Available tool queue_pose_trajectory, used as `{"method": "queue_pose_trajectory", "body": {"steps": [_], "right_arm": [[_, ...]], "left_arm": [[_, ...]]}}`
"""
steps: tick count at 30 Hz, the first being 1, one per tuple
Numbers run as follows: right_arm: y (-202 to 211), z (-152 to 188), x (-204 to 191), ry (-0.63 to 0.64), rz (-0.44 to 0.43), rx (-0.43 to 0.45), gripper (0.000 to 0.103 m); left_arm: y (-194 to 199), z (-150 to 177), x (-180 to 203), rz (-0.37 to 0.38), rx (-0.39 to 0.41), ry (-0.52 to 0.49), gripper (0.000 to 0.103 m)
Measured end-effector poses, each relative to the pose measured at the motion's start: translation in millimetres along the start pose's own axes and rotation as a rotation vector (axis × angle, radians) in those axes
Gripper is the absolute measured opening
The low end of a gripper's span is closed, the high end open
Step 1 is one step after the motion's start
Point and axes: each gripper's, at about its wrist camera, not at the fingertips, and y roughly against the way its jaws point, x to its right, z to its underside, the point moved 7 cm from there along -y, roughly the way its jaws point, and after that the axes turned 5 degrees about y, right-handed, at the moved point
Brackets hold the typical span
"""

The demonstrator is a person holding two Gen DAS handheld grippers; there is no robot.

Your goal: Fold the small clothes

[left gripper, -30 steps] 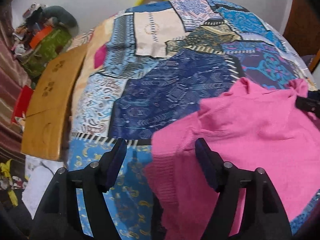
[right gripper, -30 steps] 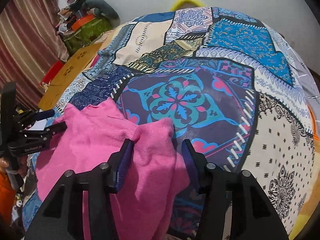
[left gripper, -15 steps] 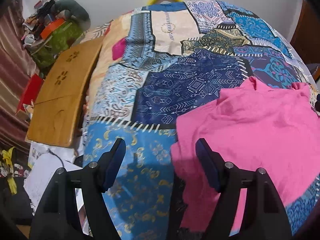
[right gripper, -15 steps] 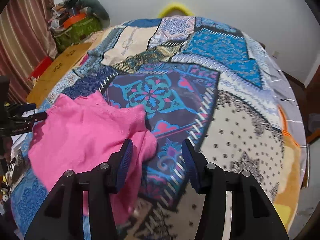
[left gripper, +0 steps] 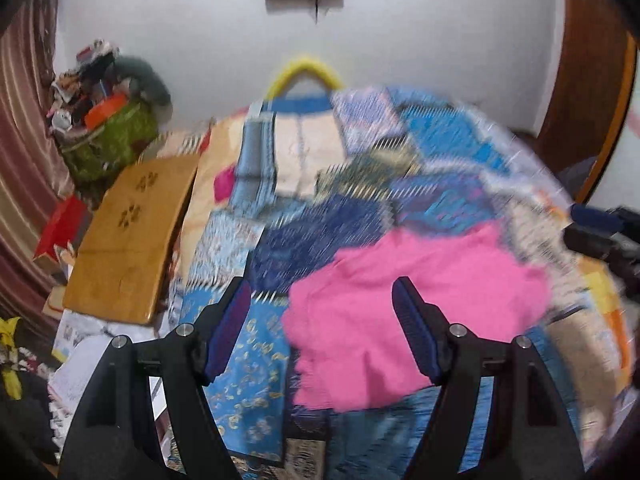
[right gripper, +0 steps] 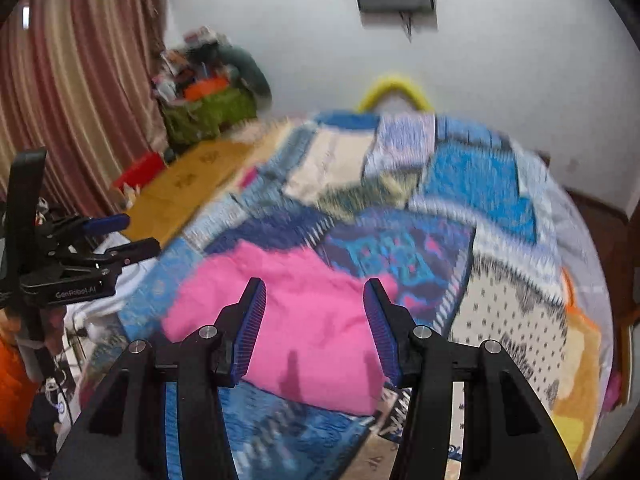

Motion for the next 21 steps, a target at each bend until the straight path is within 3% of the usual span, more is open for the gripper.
{"method": "queue_pose_trajectory", "body": {"steps": [8, 17, 19, 21], "right_arm": [[82.8, -28.6, -29.1, 0.042, 0.005, 0.224, 0.047], [161.3, -32.2, -60.8, 0.041, -0.01, 0.416, 0.047], [172.0, -28.8, -66.8, 0.042, 0.001, 0.445, 0.051], [180.9, -24.2, -71.2, 0.035, 0.031, 0.476, 0.062]], "left_arm": [[116.4, -29.5, 21.5, 0.084, 0.274, 0.038, 0.073], [199.0, -19.3, 39.2, 0.079, 0.472, 0.041, 0.074], [209.0, -15.2, 42.3, 0.078, 0.5, 0.039, 0.076], [217.6, -10.8, 46.0, 0.086, 0.527, 0.04, 0.08]]}}
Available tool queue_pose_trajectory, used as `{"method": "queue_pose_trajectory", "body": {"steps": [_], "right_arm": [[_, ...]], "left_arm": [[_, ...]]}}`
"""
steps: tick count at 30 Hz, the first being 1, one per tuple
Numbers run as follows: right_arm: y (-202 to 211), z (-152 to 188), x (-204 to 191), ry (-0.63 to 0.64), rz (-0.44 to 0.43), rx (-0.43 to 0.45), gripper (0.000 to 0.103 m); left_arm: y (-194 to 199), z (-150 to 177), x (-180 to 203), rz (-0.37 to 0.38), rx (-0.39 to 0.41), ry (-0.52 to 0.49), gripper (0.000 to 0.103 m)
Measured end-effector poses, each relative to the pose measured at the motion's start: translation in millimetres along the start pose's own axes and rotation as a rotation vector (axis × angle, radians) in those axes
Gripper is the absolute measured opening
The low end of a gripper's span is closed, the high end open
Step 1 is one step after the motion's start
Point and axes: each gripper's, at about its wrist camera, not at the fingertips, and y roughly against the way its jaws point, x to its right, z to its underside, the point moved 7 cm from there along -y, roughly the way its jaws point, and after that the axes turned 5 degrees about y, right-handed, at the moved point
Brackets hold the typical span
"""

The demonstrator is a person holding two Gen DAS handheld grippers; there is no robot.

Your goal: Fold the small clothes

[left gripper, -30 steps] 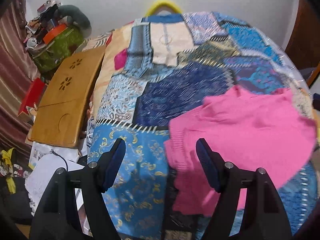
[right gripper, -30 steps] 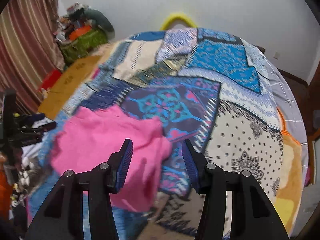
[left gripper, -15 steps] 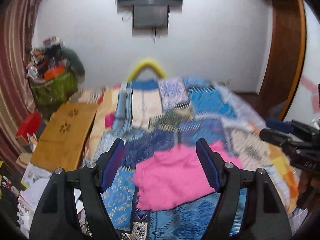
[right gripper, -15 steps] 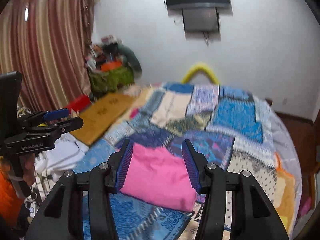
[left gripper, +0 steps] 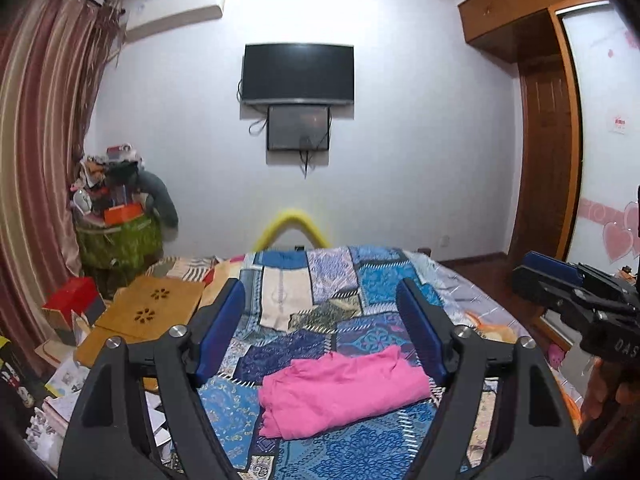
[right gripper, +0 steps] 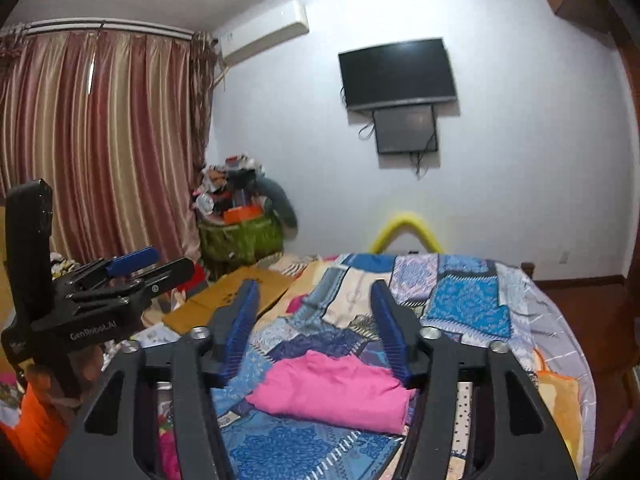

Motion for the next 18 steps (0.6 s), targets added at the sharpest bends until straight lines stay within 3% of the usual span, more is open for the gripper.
{"method": "queue_pose_trajectory", "body": {"steps": [5, 8, 10, 18], "right_arm": [[11.2, 5.1, 0.7, -0.025, 0.031, 0.012, 0.072], [12.0, 6.3, 8.2, -0.033, 0.076, 0.018, 0.089], [12.2, 6.5, 12.2, -0.033, 0.098, 0.019, 0.09], [21.5, 12.2, 12.1, -0.032, 0.131, 0.005, 0.102]], "left_arm": [[6.7, 5.3, 8.2, 0.009, 0.003, -0.013, 0.085], [10.9, 8.5, 10.1, -0.011, 0.011, -0.027, 0.093], [15.8, 12.5, 10.8, -0.016, 0.013, -0.019, 0.098], [18.0, 21.4, 13.2, -0.016, 0.005, -0.012, 0.102]]}}
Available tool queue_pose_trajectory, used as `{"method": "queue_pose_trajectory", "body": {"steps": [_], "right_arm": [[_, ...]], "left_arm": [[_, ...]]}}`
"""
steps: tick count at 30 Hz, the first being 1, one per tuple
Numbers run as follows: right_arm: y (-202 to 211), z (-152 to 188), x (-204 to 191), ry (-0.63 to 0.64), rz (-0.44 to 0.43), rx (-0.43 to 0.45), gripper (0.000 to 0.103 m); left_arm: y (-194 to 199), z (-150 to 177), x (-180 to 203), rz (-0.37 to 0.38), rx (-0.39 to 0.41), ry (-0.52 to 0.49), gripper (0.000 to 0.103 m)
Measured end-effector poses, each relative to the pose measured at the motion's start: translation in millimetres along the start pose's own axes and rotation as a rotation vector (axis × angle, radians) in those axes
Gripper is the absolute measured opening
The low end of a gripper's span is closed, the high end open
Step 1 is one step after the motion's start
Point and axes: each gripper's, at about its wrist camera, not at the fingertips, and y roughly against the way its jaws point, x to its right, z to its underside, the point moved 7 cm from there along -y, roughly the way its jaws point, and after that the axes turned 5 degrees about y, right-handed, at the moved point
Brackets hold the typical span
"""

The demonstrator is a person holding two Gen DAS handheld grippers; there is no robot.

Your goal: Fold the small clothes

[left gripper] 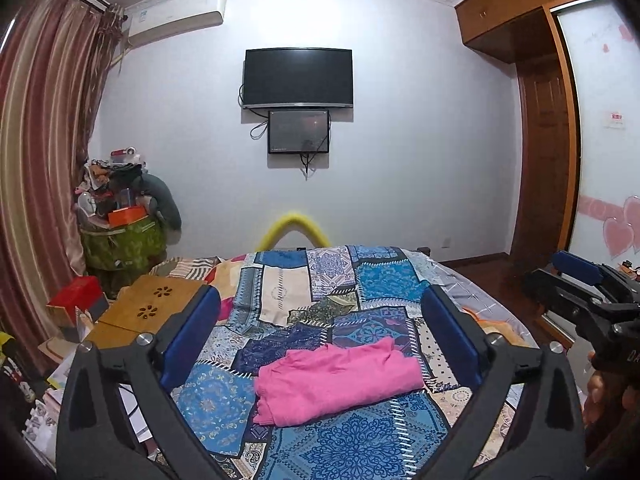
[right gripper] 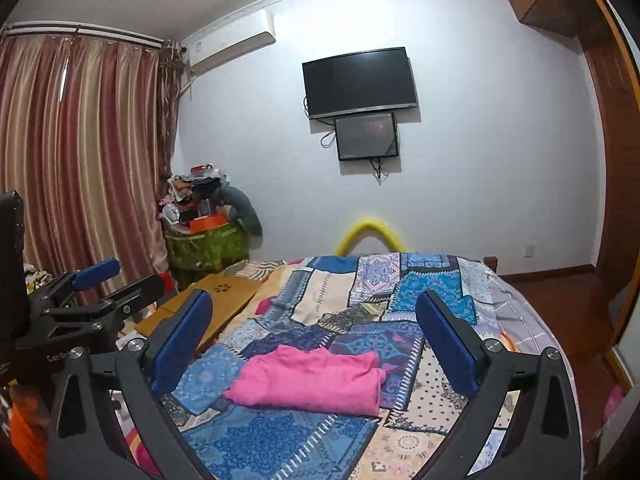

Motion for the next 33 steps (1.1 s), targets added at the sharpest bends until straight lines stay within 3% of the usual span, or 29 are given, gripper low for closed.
{"method": "queue_pose_trajectory", "body": {"steps": [11, 33], "right_arm": [[1.3, 9.7, 7.4, -0.006, 0.041, -0.034, 0.103], [4.2, 8.6, 7.4, 0.008, 0.039, -0.033, 0.103]], "left_arm": [[-1.3, 2.4, 5.9, 0.008, -0.005, -0.007, 0.103], [-1.5, 0.9, 6.6, 0.015, -0.008, -0.005, 0.103]]}}
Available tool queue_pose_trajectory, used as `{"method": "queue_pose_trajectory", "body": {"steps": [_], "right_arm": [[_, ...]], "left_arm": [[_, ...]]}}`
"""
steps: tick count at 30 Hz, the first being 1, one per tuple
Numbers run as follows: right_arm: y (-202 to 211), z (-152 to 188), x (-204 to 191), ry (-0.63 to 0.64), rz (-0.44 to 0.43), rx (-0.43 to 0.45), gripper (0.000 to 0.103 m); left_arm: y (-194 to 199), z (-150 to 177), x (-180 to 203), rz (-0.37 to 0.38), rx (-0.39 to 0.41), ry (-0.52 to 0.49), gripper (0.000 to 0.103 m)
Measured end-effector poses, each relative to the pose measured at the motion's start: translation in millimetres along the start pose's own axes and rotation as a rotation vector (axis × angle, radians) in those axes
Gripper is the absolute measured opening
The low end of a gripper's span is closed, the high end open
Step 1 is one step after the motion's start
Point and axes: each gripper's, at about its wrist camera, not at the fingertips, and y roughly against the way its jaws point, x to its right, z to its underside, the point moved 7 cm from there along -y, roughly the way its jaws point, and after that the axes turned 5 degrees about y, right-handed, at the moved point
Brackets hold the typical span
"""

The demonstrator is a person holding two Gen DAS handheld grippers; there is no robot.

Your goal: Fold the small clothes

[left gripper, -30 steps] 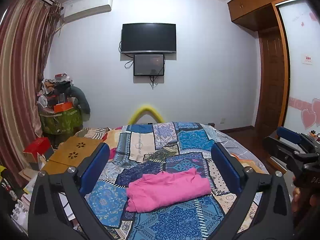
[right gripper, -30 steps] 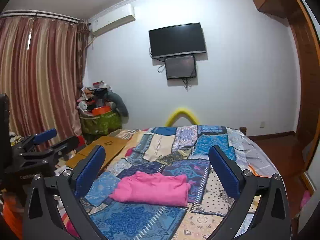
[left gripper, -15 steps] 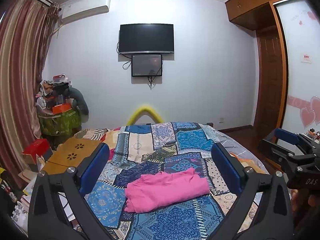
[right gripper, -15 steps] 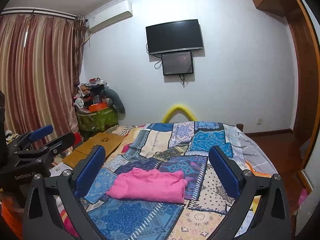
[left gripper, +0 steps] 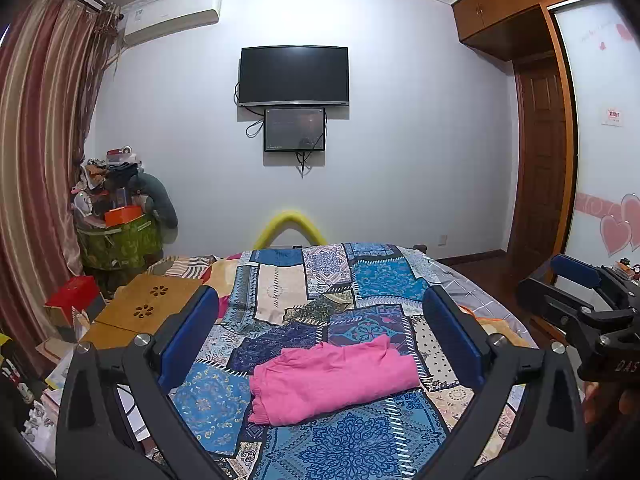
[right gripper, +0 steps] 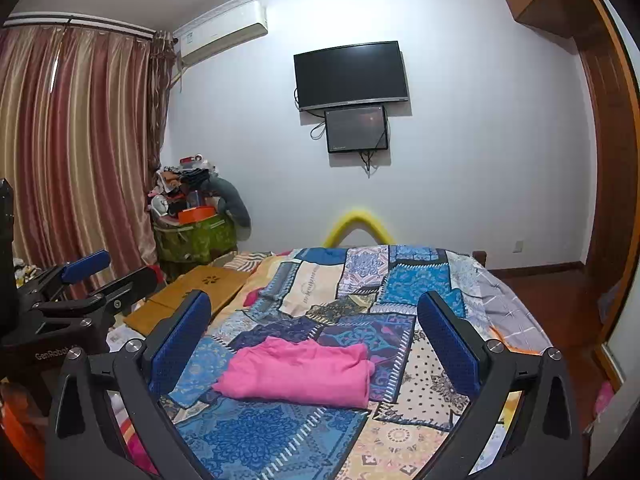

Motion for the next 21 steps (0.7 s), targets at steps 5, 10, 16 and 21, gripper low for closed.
{"method": "queue_pose_trajectory", "body": {"steps": [5, 10, 16, 21], "right_arm": [[1.5, -1.4, -0.4, 0.002, -0.003, 0.002, 0.103], [2.8, -2.1, -1.5, 0.004, -0.004, 0.004, 0.103], [2.5, -2.0, -1.4, 0.005, -0.003, 0.0, 0.103], [2.5, -1.9, -1.0, -0.002, -0.001, -0.005, 0.103]], "left_arm": [[-0.7, 1.1, 0.6, 0.008, -0.008, 0.007, 0.103], [-0.6, 1.4, 1.0, 0.016, -0.011, 0.009, 0.103], [-1.9, 2.3, 1.1, 0.019, -0.02, 0.016, 0.103], [-2.9, 3.3, 1.6, 0.016, -0.02, 0.018, 0.103]]}}
